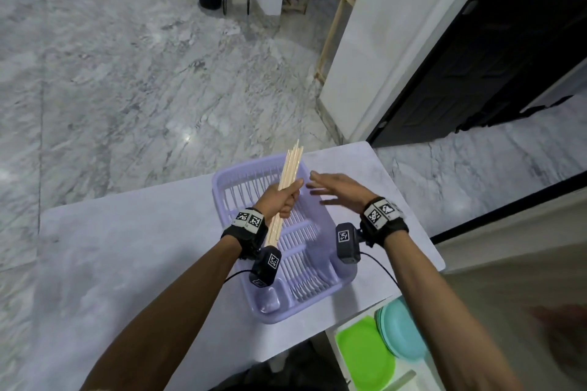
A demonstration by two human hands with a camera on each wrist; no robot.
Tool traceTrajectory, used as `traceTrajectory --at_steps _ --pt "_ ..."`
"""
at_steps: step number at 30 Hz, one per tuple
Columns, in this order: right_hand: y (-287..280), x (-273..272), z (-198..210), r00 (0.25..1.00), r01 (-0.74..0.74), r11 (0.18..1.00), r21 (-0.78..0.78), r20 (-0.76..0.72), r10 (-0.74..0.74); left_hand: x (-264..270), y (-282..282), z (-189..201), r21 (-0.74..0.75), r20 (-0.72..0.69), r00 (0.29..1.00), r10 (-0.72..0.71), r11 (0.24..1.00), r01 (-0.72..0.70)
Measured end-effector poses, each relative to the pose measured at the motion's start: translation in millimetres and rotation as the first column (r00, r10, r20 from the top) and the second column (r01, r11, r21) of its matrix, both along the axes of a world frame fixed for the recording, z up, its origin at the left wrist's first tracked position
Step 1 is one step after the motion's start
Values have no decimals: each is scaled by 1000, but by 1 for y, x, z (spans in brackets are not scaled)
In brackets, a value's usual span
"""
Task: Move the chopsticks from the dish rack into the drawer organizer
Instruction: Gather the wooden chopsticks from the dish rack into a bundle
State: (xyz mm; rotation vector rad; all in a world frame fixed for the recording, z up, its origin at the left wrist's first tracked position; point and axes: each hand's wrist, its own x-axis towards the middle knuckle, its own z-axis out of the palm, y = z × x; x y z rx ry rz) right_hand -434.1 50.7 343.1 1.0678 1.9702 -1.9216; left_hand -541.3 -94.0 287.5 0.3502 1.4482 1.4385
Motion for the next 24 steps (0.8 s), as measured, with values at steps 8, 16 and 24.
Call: traceTrajectory --at_steps 8,16,24 --pt "-22 -36 4 975 61 996 -69 -211 -74 27 9 7 -57 -14 990 -143 988 142" --pt "-15 -32 8 975 -54 966 -254 -221 -3 32 2 11 36 12 990 -144 989 143" --pt "-9 -31 12 981 14 989 -145 -188 -42 29 2 10 -12 -31 991 -132 991 132"
